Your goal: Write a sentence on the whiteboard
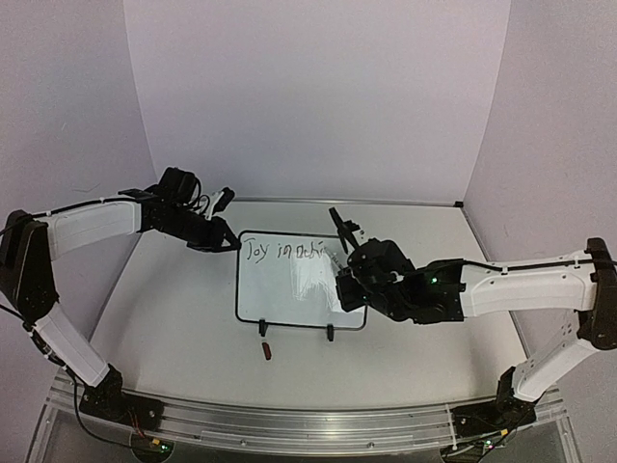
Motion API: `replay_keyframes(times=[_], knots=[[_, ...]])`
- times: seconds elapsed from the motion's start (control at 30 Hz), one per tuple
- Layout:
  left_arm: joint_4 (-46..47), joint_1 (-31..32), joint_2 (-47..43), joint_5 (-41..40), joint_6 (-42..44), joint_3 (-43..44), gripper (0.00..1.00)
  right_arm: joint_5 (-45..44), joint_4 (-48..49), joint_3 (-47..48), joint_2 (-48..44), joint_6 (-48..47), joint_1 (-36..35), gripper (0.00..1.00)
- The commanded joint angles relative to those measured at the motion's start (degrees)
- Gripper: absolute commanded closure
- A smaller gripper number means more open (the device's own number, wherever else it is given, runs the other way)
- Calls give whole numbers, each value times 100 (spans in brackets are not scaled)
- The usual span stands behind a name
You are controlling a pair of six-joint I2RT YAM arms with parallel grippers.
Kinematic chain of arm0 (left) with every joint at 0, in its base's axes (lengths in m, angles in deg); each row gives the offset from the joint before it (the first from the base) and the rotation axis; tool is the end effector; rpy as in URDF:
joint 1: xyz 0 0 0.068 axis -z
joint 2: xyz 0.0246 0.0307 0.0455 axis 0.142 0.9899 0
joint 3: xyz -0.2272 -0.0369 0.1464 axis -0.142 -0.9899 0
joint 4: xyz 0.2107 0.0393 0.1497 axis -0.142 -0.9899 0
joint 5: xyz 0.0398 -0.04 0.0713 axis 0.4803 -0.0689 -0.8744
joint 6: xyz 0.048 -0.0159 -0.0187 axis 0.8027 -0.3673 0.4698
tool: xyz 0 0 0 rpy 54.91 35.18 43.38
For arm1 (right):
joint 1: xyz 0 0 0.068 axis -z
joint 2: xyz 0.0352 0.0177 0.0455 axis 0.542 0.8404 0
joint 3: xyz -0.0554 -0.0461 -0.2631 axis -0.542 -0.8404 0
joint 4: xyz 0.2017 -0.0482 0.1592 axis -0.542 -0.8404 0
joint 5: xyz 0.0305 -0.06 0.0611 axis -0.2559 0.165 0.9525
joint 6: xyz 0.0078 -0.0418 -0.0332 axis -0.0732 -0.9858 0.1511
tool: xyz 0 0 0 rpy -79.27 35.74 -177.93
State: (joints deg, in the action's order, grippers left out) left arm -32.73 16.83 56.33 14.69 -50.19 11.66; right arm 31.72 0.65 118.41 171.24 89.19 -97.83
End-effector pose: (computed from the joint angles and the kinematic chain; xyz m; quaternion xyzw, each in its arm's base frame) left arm 0.3003 -0.1592 0.2627 0.2158 0.8831 -0.3250 0.2606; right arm 0.1560 0.2948 0.2575 -0.2229 0.8360 0.1440 0.4803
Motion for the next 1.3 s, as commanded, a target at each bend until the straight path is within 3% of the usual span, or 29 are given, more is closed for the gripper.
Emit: replay_keyframes(times=[0.0,1.27], knots=[[129,6,35,45,56,49,88,-157,10,-5,58,105,-4,100],[112,11,-34,5,56,32,92,-554,-191,238,441,162,7,100]])
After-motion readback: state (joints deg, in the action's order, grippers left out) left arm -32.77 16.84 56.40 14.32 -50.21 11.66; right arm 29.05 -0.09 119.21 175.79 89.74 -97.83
